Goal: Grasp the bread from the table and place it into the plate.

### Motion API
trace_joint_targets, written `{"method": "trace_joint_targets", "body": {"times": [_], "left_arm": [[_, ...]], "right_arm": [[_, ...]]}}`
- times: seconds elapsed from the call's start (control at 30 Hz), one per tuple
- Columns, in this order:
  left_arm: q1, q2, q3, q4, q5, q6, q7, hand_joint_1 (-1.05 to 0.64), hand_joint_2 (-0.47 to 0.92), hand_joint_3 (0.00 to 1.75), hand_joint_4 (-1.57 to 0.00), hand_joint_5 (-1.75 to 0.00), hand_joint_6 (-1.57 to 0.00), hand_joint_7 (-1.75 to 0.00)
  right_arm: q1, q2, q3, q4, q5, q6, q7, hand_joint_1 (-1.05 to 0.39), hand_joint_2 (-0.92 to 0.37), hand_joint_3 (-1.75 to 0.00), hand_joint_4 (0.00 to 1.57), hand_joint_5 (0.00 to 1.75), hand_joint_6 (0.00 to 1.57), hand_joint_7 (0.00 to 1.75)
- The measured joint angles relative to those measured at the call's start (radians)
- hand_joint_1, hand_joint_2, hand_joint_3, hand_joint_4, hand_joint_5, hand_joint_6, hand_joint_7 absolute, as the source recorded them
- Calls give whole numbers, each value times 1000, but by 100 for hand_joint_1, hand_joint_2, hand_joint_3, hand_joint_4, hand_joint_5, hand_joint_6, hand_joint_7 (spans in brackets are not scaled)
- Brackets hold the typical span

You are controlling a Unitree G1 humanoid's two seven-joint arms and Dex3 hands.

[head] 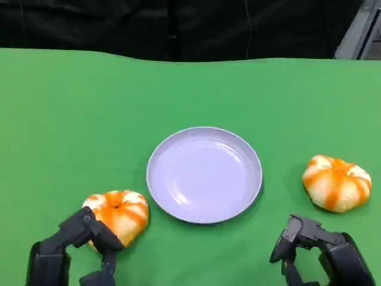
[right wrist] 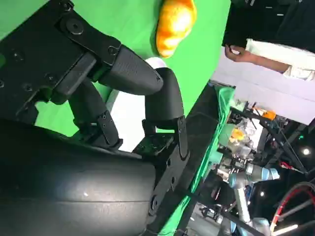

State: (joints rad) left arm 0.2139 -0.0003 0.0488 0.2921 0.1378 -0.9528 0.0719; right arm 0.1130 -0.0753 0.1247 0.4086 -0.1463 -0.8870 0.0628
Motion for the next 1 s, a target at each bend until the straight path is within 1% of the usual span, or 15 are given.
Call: {"method": "trace_joint_targets", "body": {"times": [0.1, 0.27, 0.4, 0.6, 0.7, 0.87, 1.0], "left_arm": [[0, 0, 0, 4, 0, -5, 0, 2, 45, 124, -82, -169, -79, -151], [-3, 1, 0, 25, -2, -19, 0, 4, 41, 130, -83, -168, -80, -149], [-3, 1, -1, 31, -11, -22, 0, 2, 43, 128, -83, -169, -80, -150], [-4, 2, -2, 31, -21, -22, 0, 2, 44, 126, -82, -170, -79, -151], [-5, 2, 1, 31, -12, -22, 0, 3, 43, 128, -82, -170, -79, -152], [-7, 2, 12, 31, -1, -22, 0, 2, 43, 127, -82, -170, -80, -151], [-10, 1, 19, 40, 8, -26, 5, 2, 43, 128, -83, -169, -80, -151]], "right_arm": [[0, 0, 0, 0, -1, 0, 0, -51, -30, -153, 80, 175, 78, 150], [-2, 2, 0, 16, -6, -23, -9, -50, -30, -154, 81, 175, 78, 151], [-5, 3, -1, 21, -12, -28, -12, -52, -29, -154, 81, 175, 78, 150], [-10, 3, -1, 21, -18, -28, -17, -53, -29, -152, 80, 175, 78, 151], [-12, 3, -1, 22, -18, -28, -17, -52, -29, -155, 81, 175, 78, 150], [-16, 3, -1, 24, -18, -28, -17, -53, -27, -157, 81, 175, 79, 151], [-17, 4, -1, 25, -16, -28, -17, -53, -28, -155, 81, 175, 78, 150]]}}
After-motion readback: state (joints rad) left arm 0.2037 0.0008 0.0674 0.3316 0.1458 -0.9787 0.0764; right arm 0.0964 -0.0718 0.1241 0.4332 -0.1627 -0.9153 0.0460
